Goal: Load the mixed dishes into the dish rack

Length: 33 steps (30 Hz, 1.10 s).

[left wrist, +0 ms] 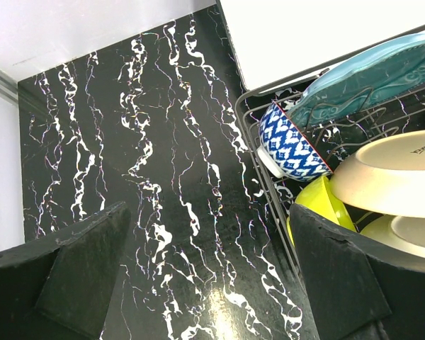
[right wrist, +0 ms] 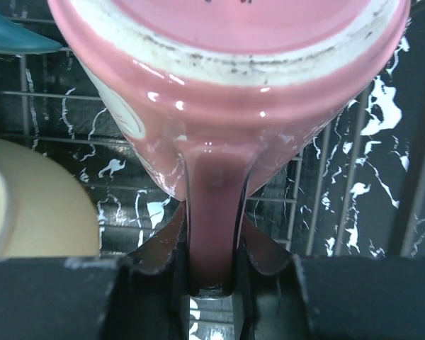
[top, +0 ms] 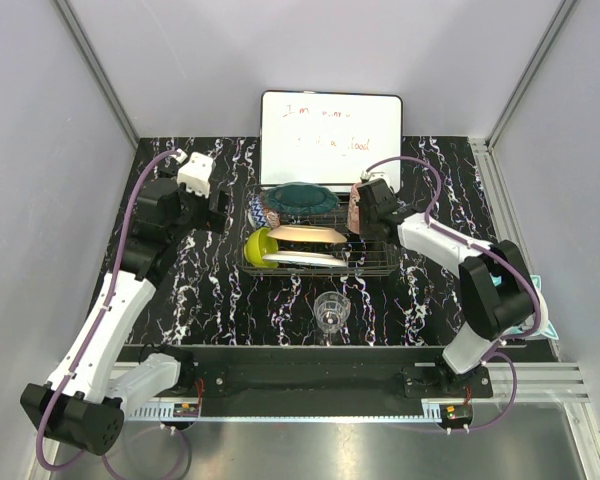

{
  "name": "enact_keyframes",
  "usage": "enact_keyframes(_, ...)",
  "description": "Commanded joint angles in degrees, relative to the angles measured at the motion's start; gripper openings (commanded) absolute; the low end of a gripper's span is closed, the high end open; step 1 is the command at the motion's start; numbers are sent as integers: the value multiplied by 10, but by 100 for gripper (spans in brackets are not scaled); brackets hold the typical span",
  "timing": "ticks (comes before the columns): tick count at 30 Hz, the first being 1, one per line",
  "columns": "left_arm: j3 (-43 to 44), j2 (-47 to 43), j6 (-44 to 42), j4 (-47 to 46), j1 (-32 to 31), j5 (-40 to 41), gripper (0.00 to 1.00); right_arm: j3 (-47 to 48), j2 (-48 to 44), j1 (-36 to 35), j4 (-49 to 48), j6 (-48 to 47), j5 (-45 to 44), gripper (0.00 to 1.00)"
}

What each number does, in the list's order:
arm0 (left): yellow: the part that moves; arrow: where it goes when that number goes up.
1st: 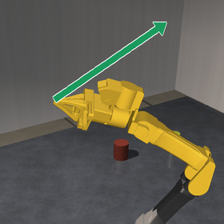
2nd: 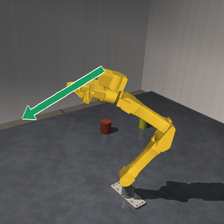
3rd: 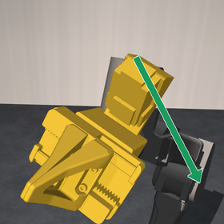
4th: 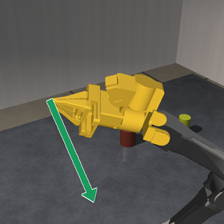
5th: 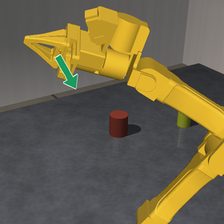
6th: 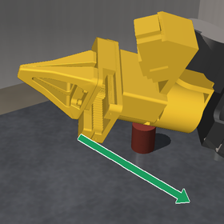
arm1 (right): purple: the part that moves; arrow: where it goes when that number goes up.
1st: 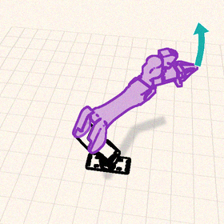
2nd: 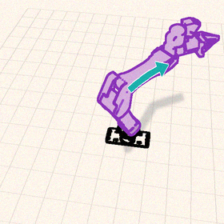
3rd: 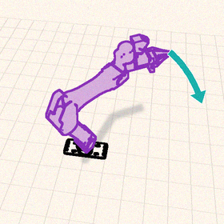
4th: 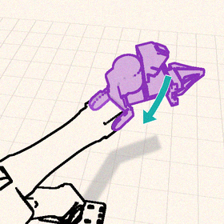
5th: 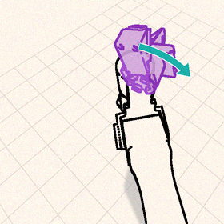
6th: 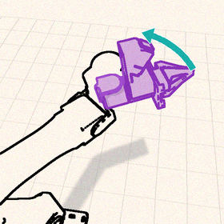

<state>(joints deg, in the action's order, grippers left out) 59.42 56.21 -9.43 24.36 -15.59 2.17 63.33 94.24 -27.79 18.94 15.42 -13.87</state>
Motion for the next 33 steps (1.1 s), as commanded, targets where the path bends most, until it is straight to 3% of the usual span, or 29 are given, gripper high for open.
enact_keyframes(1,-1,-14,6,-24,3,2,99,43,6,-2,-99,0,-9,0)
enact_keyframes(11,-7,-21,-3,-26,3,0,99,15,12,-5,-103,-5,-6,0)
enact_keyframes(13,-4,-19,-6,-27,3,0,99,20,13,-5,-83,5,1,11)
enact_keyframes(15,4,-19,-8,-30,3,0,99,22,13,-8,-52,11,5,30)
enact_keyframes(21,27,-11,-7,-34,3,-1,99,-1,-3,-18,-8,11,-14,62)
enact_keyframes(22,30,-7,-4,-35,3,-1,99,-6,-3,-19,-4,10,-18,73)
enact_keyframes(25,42,-4,2,-34,3,-11,99,-13,-7,-21,10,8,-25,91)
enact_keyframes(29,59,2,6,-26,3,-18,99,-18,-36,-23,18,11,-25,100)
enact_keyframes(33,69,5,6,-23,3,-18,99,-12,-67,-30,43,14,-21,100)
